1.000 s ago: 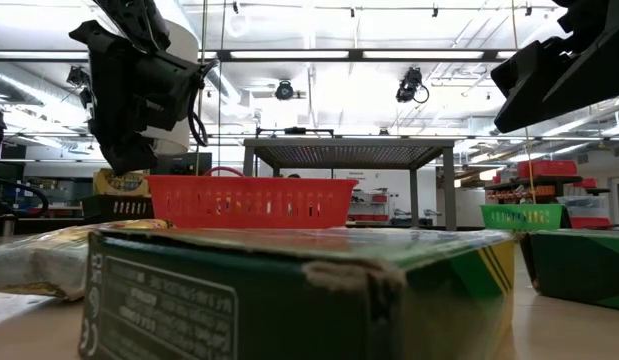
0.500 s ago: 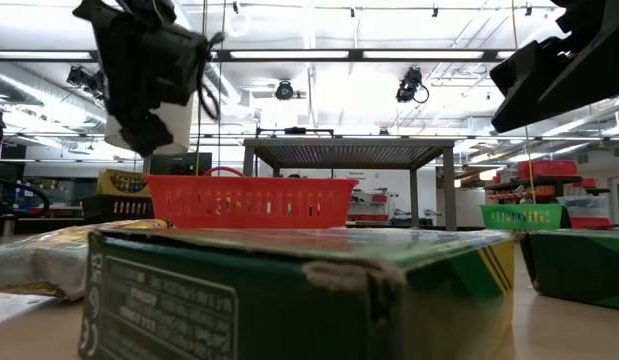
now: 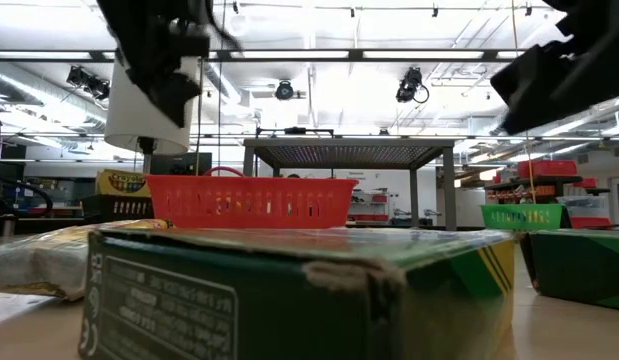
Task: Pick & Place Office Desk Supplies
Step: Put the crayons box into the black bin
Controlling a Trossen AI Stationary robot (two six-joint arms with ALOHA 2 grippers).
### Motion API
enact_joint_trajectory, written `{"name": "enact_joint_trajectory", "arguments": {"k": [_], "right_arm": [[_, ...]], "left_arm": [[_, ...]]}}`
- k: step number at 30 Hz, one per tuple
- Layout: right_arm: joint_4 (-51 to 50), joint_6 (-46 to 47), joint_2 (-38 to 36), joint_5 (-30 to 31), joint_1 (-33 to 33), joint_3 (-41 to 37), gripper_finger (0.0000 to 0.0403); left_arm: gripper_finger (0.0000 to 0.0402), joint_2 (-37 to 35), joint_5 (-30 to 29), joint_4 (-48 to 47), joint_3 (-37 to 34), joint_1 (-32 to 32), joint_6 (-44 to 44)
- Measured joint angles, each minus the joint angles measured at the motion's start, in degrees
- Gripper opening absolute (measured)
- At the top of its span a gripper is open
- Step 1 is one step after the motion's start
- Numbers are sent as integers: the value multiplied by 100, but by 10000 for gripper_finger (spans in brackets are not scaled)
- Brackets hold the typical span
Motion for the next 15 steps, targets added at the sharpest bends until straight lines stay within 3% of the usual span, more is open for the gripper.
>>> {"name": "enact_joint_trajectory", "arguments": {"k": [9, 15], "right_arm": [[-60, 411, 0, -2136, -464, 0, 194], [-434, 228, 0, -2697, -974, 2, 194]], "left_arm": [[215, -4, -30, 2571, 37, -1509, 1108], [215, -4, -28, 4243, 35, -2358, 1966]]}}
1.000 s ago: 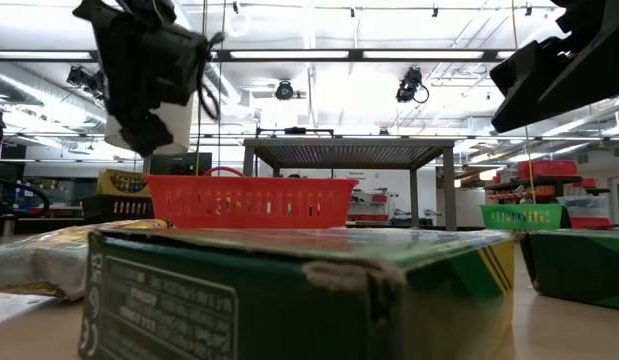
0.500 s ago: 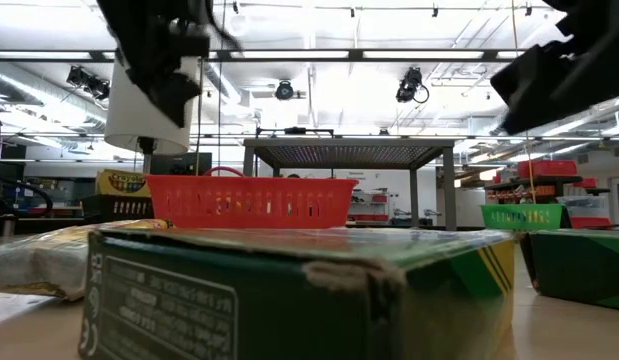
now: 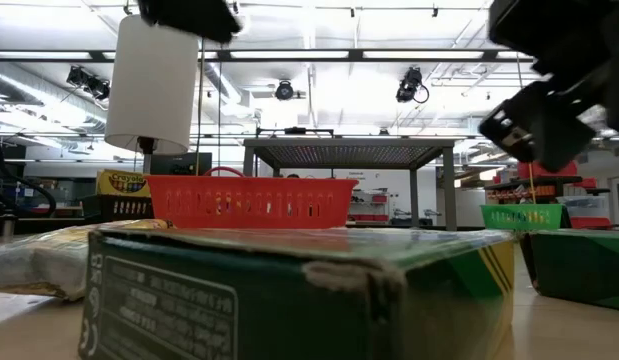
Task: Pick & Place Office Desk Supplies
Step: Put the crayons box into the black bin
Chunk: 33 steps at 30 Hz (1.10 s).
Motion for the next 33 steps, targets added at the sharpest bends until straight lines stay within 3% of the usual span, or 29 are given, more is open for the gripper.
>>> {"name": "enact_joint_trajectory", "arguments": {"k": [4, 8, 16, 23, 27, 33], "right_arm": [[1, -126, 0, -111, -162, 3, 194], [-282, -82, 0, -74, 54, 196, 194], [-1860, 278, 114, 1205, 1165, 1117, 194], [-3038, 378, 1343, 1187, 1606, 2132, 194], [-3797, 74, 2068, 1511, 1743, 2823, 194], [-3935, 174, 2458, 1703, 1935, 3275, 194]], "left_arm": [[215, 0, 201, 741, 0, -255, 644], [215, 0, 240, 846, 0, -340, 744], [215, 2, 260, 655, -4, -342, 747], [215, 5, 336, 596, -4, -340, 788], [215, 7, 336, 544, -4, -342, 789], [215, 24, 338, 431, -7, -340, 851]]}}
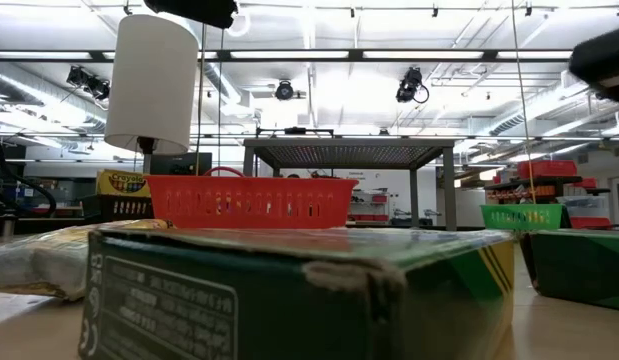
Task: Pick & Place Office Desk Supplies
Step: Put the crayons box into the black bin
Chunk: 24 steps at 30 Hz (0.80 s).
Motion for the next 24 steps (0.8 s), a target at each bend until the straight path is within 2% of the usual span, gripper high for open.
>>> {"name": "enact_joint_trajectory", "arguments": {"k": [8, 16, 24], "right_arm": [[-73, 628, -2, 354, 227, 179, 194], [-74, 686, 365, 581, 331, 178, 194], [-213, 652, 552, 1415, 428, 176, 185]], "left_arm": [[215, 102, 1, -72, -4, 0, 44], [215, 242, 0, -85, -4, 0, 46], [215, 243, 0, -84, -4, 0, 65]]}}
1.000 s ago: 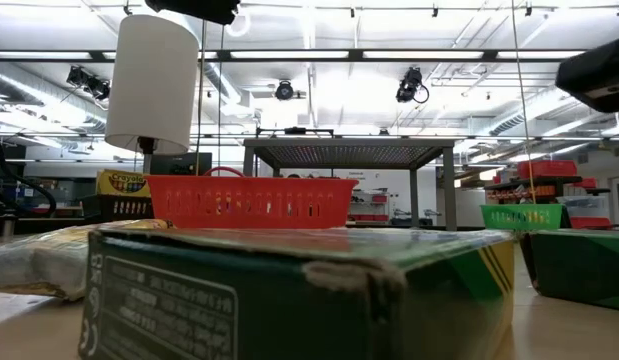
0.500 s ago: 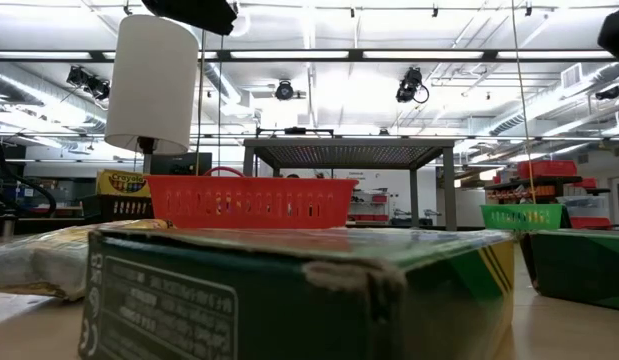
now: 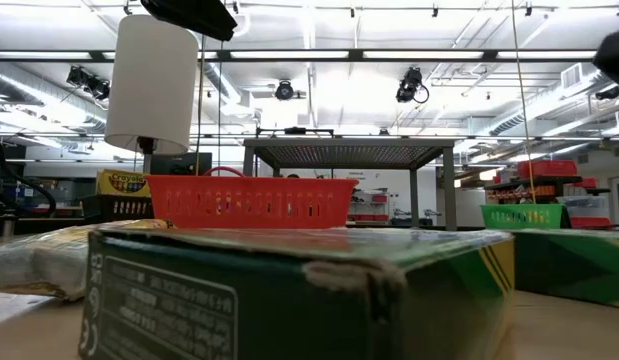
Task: Pick & Place Office Desk Supplies
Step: Put the crayons box into the black bin
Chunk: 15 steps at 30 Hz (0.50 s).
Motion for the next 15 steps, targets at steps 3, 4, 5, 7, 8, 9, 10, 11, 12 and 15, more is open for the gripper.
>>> {"name": "enact_joint_trajectory", "arguments": {"k": [3, 4, 5, 7, 8, 9, 10, 11, 12, 15], "right_arm": [[9, -22, 6, 258, 27, -4, 159], [10, -28, 6, 342, 52, -4, 145], [10, -47, 6, 431, 72, -4, 128], [10, -71, 6, 650, 102, -4, 82], [14, -133, 6, 719, 115, -4, 55], [16, -198, 6, 793, 125, -4, 29], [13, -297, 6, 884, 137, -4, 16], [10, -333, 6, 996, 137, -4, 12], [-1, -330, 6, 1108, 137, -4, 12], [-30, -425, 6, 1346, 95, -4, 5]], "left_arm": [[215, 0, -2, 12, 0, 0, 0], [215, -2, 0, 31, 0, 0, -2], [215, 0, 0, 44, 0, 0, -2], [215, 0, -2, 56, 0, 0, -2], [215, -2, -2, 58, 0, 0, -2], [215, 0, -2, 62, 0, 0, -8], [215, -2, -2, 63, 0, 0, -19], [215, 0, -2, 63, 0, 0, -21], [215, 0, -2, 63, 0, 0, -21], [215, -2, -2, 67, 2, 0, -24]]}}
